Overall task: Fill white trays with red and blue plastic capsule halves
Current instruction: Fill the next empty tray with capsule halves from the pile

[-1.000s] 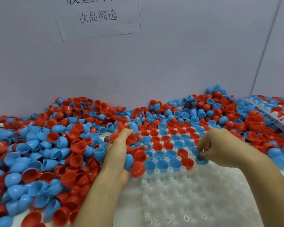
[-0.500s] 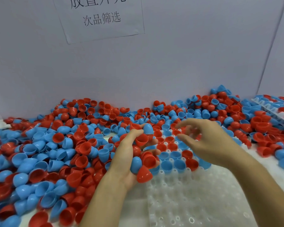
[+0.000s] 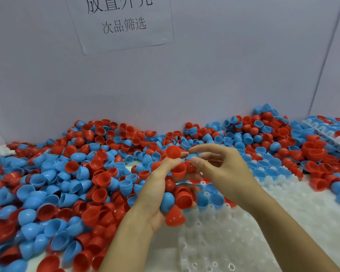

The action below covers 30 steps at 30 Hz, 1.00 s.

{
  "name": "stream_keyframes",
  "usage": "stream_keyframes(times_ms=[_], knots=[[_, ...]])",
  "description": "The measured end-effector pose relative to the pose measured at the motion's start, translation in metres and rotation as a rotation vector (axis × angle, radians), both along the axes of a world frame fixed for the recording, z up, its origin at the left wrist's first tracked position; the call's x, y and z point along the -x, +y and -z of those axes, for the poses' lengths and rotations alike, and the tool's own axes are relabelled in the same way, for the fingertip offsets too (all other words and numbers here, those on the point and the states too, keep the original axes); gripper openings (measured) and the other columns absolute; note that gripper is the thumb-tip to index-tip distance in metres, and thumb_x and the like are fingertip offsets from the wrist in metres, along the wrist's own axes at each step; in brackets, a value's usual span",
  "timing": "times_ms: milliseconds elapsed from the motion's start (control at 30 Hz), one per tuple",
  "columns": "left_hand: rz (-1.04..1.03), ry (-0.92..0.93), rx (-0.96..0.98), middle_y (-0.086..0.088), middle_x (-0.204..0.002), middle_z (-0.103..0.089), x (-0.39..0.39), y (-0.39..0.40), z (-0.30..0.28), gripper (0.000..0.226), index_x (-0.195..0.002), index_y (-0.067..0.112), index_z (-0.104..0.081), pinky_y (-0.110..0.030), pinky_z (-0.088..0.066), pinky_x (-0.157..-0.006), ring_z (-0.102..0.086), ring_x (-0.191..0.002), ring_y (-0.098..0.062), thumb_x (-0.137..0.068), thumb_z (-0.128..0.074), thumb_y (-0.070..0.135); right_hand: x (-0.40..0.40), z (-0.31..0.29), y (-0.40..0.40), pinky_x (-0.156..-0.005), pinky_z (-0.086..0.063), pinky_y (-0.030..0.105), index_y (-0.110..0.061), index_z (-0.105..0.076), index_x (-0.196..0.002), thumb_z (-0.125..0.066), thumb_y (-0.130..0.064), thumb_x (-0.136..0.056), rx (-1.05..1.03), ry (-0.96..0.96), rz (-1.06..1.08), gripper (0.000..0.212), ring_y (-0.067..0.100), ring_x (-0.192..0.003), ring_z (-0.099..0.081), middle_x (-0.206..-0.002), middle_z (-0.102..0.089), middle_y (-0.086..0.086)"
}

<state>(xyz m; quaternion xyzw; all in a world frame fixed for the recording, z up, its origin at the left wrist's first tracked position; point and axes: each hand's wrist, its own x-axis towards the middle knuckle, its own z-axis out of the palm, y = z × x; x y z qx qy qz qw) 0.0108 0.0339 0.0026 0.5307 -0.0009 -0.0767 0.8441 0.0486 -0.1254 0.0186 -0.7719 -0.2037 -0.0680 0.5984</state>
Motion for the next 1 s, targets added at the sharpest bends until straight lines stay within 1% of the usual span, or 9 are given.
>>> stream_keyframes(times_ms=[100,267,333,433,567,733,833,900,1000], knots=[[-0.027,0.024,0.003,-0.021,-0.107,-0.075,0.001,-0.001,-0.001,0.052,-0.116,0.012,-0.068,-0.034,-0.058,-0.055,-0.072,-0.068,-0.026,-0.073,-0.071,0.041,-0.002,0.001,-0.001,-0.065,-0.055,0.013,-0.03,-0.073,-0.1,-0.071,-0.023,-0.089,-0.01,0.013,0.035,0.012,0.003,-0.077,-0.072,-0.078,-0.075,-0.01],[-0.072,0.033,0.051,-0.018,-0.101,-0.076,0.001,-0.001,-0.001,0.02,-0.086,0.021,-0.081,-0.032,-0.056,-0.051,-0.071,-0.065,-0.024,-0.077,-0.068,0.034,-0.001,0.003,0.006,-0.063,-0.057,0.016,-0.031,-0.068,-0.095,-0.069,-0.03,-0.09,-0.039,0.043,0.063,0.004,0.002,-0.074,-0.072,-0.077,-0.075,-0.015],[-0.1,0.029,0.063,-0.016,-0.097,-0.077,-0.001,0.0,-0.001,0.019,-0.088,0.023,-0.08,-0.032,-0.057,-0.052,-0.071,-0.064,-0.024,-0.083,-0.064,0.031,-0.001,0.003,0.008,-0.064,-0.059,0.021,-0.027,-0.068,-0.095,-0.069,-0.033,-0.089,-0.045,0.046,0.082,0.008,0.005,-0.074,-0.073,-0.078,-0.076,-0.01],[-0.125,0.033,0.038,-0.012,-0.091,-0.077,0.0,-0.001,-0.001,0.025,-0.083,0.02,-0.082,-0.031,-0.056,-0.05,-0.072,-0.064,-0.022,-0.071,-0.069,0.037,0.002,0.006,0.015,-0.069,-0.06,0.024,-0.023,-0.068,-0.092,-0.073,-0.032,-0.087,-0.032,0.037,0.079,0.012,0.008,-0.075,-0.072,-0.079,-0.075,-0.004],[-0.182,0.063,0.0,-0.013,-0.097,-0.077,-0.003,-0.002,0.002,0.027,-0.09,0.017,-0.081,-0.033,-0.056,-0.054,-0.073,-0.069,-0.025,-0.081,-0.071,0.04,0.004,0.009,0.021,-0.073,-0.059,0.024,-0.021,-0.07,-0.092,-0.073,-0.033,-0.088,0.023,-0.016,0.113,0.013,0.008,-0.08,-0.071,-0.084,-0.073,-0.007],[-0.228,0.033,-0.073,-0.012,-0.098,-0.077,-0.004,-0.005,0.004,0.023,-0.09,0.023,-0.08,-0.038,-0.059,-0.065,-0.076,-0.081,-0.03,-0.086,-0.073,0.044,0.007,0.007,0.025,-0.063,-0.056,0.014,-0.023,-0.067,-0.091,-0.074,-0.033,-0.086,0.047,-0.059,0.17,0.013,0.001,-0.074,-0.07,-0.078,-0.073,-0.008],[-0.305,0.045,-0.066,-0.012,-0.092,-0.077,-0.005,-0.004,0.004,0.018,-0.09,0.019,-0.08,-0.034,-0.057,-0.056,-0.073,-0.067,-0.026,-0.086,-0.075,0.036,0.008,0.006,0.025,-0.059,-0.056,0.016,-0.026,-0.062,-0.094,-0.074,-0.033,-0.087,-0.023,0.013,0.169,0.015,0.002,-0.072,-0.072,-0.074,-0.074,-0.006],[-0.346,0.09,-0.014,-0.012,-0.085,-0.076,-0.005,-0.003,0.002,0.021,-0.094,0.01,-0.077,-0.032,-0.055,-0.05,-0.069,-0.058,-0.023,-0.085,-0.076,0.029,0.008,0.004,0.023,-0.062,-0.059,0.023,-0.023,-0.059,-0.096,-0.068,-0.028,-0.093,-0.118,0.102,0.156,0.01,0.006,-0.069,-0.073,-0.074,-0.075,-0.007],[-0.361,0.125,0.025,-0.012,-0.079,-0.074,-0.005,-0.003,0.002,0.018,-0.087,0.008,-0.076,-0.032,-0.054,-0.047,-0.068,-0.056,-0.023,-0.086,-0.075,0.026,0.008,0.001,0.019,-0.058,-0.061,0.028,-0.018,-0.057,-0.099,-0.059,-0.016,-0.098,-0.227,0.201,0.111,0.003,0.016,-0.066,-0.075,-0.073,-0.075,-0.002]])
